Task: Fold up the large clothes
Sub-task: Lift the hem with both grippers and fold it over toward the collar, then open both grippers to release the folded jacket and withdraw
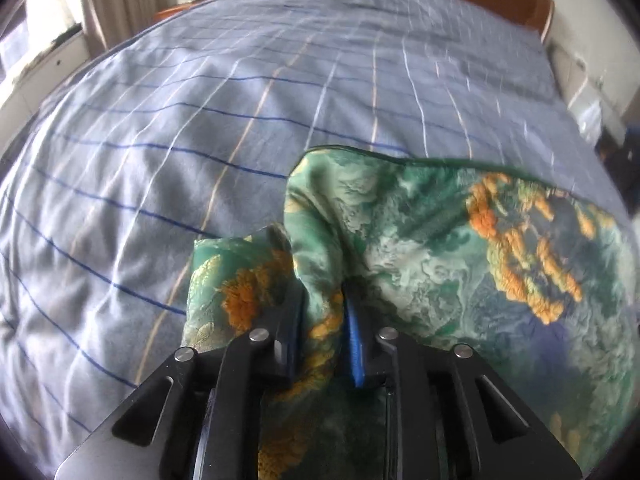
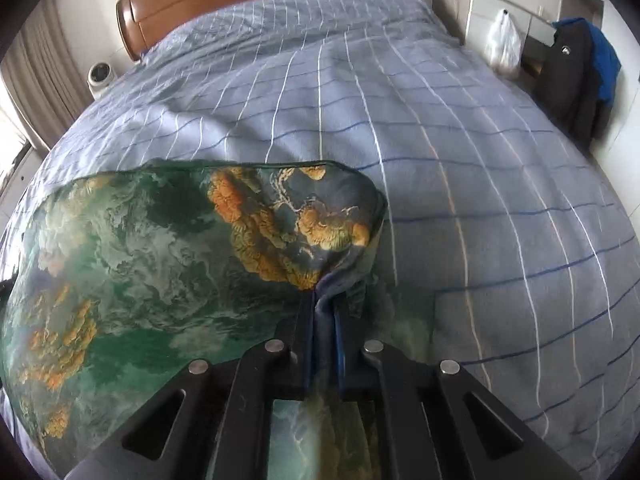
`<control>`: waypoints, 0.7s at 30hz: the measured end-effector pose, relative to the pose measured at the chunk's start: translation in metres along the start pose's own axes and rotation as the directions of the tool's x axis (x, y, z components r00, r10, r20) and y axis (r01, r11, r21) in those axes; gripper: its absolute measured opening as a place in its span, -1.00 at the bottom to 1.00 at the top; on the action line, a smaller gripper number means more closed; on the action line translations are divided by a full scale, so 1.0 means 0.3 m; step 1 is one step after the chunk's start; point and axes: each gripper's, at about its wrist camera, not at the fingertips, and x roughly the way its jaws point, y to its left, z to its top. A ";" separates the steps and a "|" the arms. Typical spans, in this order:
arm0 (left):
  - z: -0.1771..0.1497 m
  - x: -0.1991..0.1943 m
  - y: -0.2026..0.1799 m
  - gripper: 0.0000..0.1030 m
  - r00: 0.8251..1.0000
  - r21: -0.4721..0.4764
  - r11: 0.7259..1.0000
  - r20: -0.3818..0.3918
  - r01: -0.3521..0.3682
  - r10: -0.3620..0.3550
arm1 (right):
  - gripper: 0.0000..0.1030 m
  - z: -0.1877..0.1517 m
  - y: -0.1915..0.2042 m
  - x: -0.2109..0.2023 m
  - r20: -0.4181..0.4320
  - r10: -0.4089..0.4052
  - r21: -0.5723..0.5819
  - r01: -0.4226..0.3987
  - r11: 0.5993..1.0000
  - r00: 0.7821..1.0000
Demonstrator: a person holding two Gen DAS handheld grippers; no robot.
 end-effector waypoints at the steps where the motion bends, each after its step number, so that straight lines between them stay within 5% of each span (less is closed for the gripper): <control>1: 0.002 -0.008 0.016 -0.44 1.000 -0.021 0.999 0.001 0.026 -0.026 | -0.79 -0.002 -0.010 0.001 0.004 0.007 0.010 -0.007 1.000 1.000; 3: 0.007 -0.046 0.054 -0.05 0.999 -0.062 0.997 0.001 0.047 -0.047 | -0.54 -0.003 -0.051 -0.011 0.009 0.049 0.063 -0.049 0.997 0.999; 4: 0.008 -0.082 0.080 0.33 0.999 -0.086 0.995 0.010 0.048 -0.048 | -0.25 -0.006 -0.064 -0.019 0.018 0.068 0.088 -0.069 0.994 0.998; 6: -0.001 -0.167 0.132 0.62 0.997 -0.121 0.992 0.061 0.045 -0.038 | 0.24 -0.008 -0.094 -0.057 0.057 0.088 0.143 -0.095 0.985 0.995; 14: -0.237 -0.465 0.246 0.69 0.988 -0.060 0.997 0.152 0.046 -0.036 | 0.37 -0.174 -0.127 -0.353 0.216 0.080 0.085 -0.100 0.991 0.973; 21: -0.602 -0.569 0.129 0.78 0.985 0.065 0.997 0.168 0.032 -0.043 | 0.61 -0.541 -0.046 -0.510 0.255 0.088 0.029 -0.099 0.995 0.963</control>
